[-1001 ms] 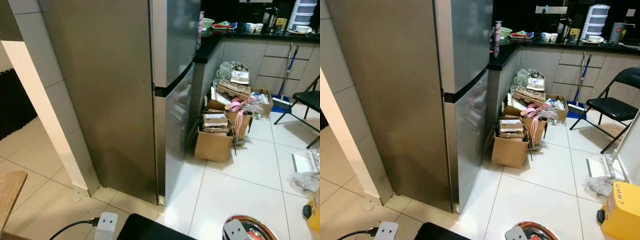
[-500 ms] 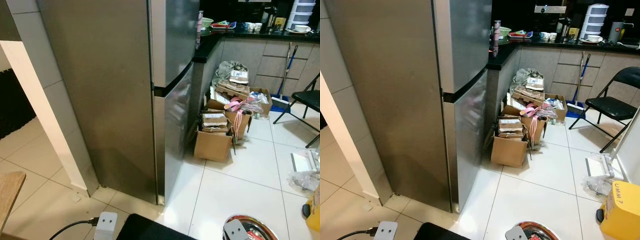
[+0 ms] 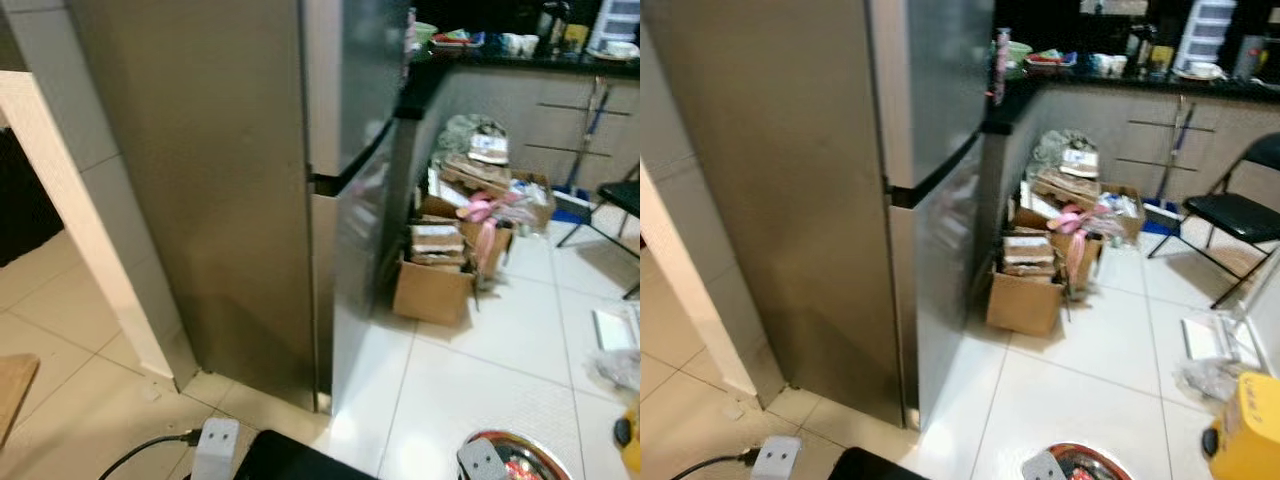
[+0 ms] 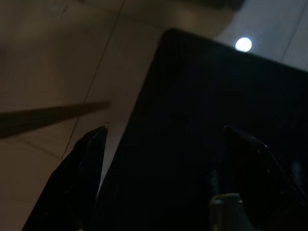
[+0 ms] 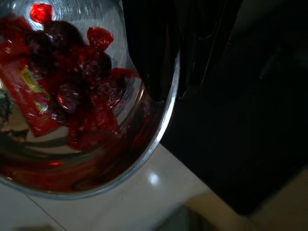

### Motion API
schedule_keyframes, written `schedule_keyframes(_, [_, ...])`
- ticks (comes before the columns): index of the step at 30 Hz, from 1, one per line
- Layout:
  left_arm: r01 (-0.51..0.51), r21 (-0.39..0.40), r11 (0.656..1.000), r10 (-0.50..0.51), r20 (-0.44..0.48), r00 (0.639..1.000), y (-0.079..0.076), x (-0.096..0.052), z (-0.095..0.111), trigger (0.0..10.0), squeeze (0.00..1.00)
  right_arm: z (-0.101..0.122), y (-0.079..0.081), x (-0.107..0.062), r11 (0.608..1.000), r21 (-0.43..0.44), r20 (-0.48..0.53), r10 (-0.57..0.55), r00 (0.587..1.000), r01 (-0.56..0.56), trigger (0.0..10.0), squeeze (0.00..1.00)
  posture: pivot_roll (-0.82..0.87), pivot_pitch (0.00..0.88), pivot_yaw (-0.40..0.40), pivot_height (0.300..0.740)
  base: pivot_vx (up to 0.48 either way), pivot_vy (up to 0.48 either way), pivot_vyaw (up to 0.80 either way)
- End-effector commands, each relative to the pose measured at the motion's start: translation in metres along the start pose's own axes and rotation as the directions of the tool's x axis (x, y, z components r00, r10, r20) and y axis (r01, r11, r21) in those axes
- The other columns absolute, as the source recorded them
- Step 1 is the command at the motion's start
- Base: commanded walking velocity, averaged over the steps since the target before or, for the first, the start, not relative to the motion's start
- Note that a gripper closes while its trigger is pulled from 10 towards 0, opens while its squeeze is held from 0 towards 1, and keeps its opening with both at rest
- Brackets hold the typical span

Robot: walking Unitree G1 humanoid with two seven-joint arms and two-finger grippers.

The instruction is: Restocking fridge

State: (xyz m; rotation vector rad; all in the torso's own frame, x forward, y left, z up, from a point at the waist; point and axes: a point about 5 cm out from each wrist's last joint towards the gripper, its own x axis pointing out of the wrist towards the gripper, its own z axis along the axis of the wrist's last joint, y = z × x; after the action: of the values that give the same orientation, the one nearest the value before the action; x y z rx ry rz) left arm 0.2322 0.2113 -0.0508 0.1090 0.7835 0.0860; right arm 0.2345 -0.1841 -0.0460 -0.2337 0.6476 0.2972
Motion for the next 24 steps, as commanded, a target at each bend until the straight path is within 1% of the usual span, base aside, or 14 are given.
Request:
schedule_keyframes(1, [0.004, -0.003, 1.0, -0.004, -0.007, 1.0, -0.0012, -0.0001, -0.0015, 10.0, 0.0, -0.0071, -0.0069, -0.0043, 1.0, -0.001, -0.02, -0.022, 1.0, 0.022, 10.0, 0.0, -0.07, 0.087, 0.009, 0.74, 0.289, 0.0, 0.0])
schedule_keyframes(24, [0.005, 0.01, 1.0, -0.005, -0.004, 1.0, 0.0019, 0.0001, -0.0003, 10.0, 0.0, -0.0089, -0.006, -0.0047, 1.0, 0.003, -0.026, -0.024, 0.999, 0.024, 10.0, 0.0, -0.07, 0.083, 0.016, 0.74, 0.27, 0.0, 0.0])
